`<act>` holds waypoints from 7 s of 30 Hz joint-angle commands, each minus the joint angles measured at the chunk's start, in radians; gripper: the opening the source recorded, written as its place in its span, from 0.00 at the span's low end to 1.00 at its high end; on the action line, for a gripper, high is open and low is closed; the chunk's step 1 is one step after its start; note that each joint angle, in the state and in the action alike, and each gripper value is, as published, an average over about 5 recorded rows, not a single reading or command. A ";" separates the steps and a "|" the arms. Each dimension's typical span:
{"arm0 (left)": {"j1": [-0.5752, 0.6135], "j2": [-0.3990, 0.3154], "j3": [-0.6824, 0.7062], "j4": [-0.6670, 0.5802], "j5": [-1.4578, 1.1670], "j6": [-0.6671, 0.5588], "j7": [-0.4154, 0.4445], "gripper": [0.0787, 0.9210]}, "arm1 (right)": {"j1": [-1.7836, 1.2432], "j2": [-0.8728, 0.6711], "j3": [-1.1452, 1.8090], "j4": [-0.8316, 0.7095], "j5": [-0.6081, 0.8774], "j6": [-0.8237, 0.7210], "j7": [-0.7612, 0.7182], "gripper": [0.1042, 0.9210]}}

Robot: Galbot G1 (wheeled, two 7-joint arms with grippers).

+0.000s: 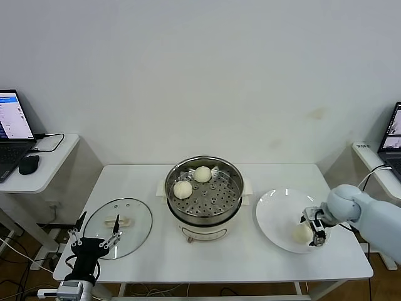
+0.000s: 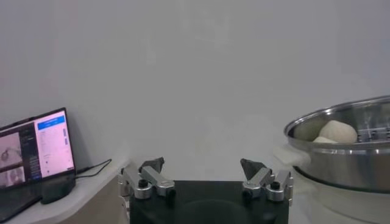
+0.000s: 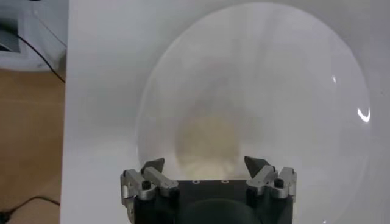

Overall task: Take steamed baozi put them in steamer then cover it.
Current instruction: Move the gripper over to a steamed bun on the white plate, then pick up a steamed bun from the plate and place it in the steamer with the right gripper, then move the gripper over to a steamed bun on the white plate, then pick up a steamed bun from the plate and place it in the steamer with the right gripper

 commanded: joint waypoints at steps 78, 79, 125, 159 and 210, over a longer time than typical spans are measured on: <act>-0.012 -0.038 -0.016 -0.006 0.004 -0.017 -0.013 0.88 | 0.671 0.671 -0.613 -0.013 0.064 0.558 0.050 0.63; -0.011 -0.038 -0.016 -0.006 0.002 -0.017 -0.012 0.88 | 0.666 0.671 -0.613 -0.014 0.063 0.560 0.051 0.63; -0.041 0.014 0.028 0.011 -0.007 -0.011 0.000 0.88 | 0.395 -0.107 -0.136 0.023 0.145 0.054 -0.189 0.88; -0.022 -0.008 0.016 0.020 0.008 -0.012 -0.006 0.88 | -0.014 0.128 0.218 -0.314 -0.144 0.165 -0.139 0.86; -0.073 0.017 0.037 0.031 -0.004 0.001 -0.001 0.88 | 0.801 0.115 -0.376 0.015 0.394 -0.066 -0.146 0.49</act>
